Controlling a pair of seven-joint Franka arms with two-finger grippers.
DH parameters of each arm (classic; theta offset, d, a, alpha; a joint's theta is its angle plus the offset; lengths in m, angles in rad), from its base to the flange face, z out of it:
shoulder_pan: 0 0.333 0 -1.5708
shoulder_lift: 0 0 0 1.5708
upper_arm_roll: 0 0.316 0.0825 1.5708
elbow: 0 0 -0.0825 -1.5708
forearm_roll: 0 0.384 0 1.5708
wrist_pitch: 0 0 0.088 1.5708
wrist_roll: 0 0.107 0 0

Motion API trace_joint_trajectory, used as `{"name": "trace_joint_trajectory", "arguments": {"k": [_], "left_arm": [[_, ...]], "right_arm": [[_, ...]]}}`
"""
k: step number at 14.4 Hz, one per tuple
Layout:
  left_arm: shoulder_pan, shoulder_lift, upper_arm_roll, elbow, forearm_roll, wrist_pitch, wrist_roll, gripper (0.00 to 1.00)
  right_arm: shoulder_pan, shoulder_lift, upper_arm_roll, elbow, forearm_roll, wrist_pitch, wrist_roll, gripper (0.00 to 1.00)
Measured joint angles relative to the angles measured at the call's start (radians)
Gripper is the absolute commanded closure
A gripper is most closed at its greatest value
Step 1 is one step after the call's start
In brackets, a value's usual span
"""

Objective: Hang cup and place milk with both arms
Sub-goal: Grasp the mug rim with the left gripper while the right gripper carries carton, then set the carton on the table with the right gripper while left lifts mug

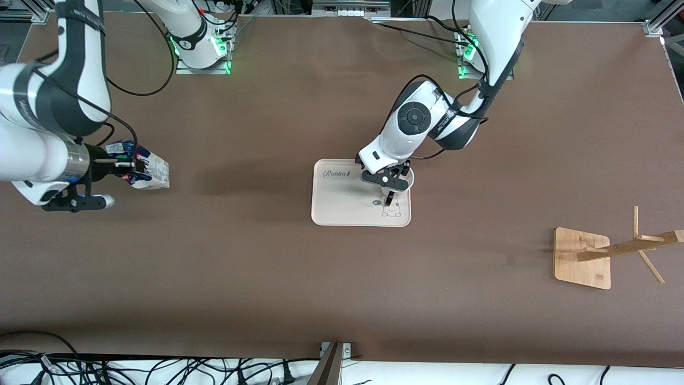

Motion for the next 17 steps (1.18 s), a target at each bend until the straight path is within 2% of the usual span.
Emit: {"name": "trace_joint_trajectory", "arguments": {"k": [1,2,6,13,14,15,17], "left_arm": [[0.000,0.001,0.003,-0.002,0.007,0.001,0.003,0.93],[0.000,0.004,0.005,-0.003,0.028,0.002,0.004,1.00],[0.000,0.017,0.015,-0.005,0.117,0.004,0.004,1.00],[0.008,-0.001,0.039,0.008,0.121,0.016,0.004,1.00],[0.022,-0.021,0.044,0.016,0.121,0.007,0.002,1.00],[0.052,-0.053,0.048,0.025,0.121,-0.025,0.002,1.00],[0.142,-0.138,0.051,0.039,0.121,-0.109,0.004,1.00]], "right_arm": [[0.000,0.002,0.000,-0.034,0.021,0.038,0.000,0.64],[0.000,0.003,0.000,-0.072,0.039,0.087,0.000,0.64],[0.003,0.005,0.010,-0.212,0.054,0.280,0.000,0.64],[0.028,0.002,0.034,-0.322,0.055,0.484,0.000,0.62],[0.029,-0.001,0.034,-0.325,0.055,0.488,0.000,0.44],[0.030,-0.003,0.034,-0.327,0.055,0.491,0.000,0.00],[0.030,-0.005,0.034,-0.329,0.055,0.494,0.000,0.00]]}}
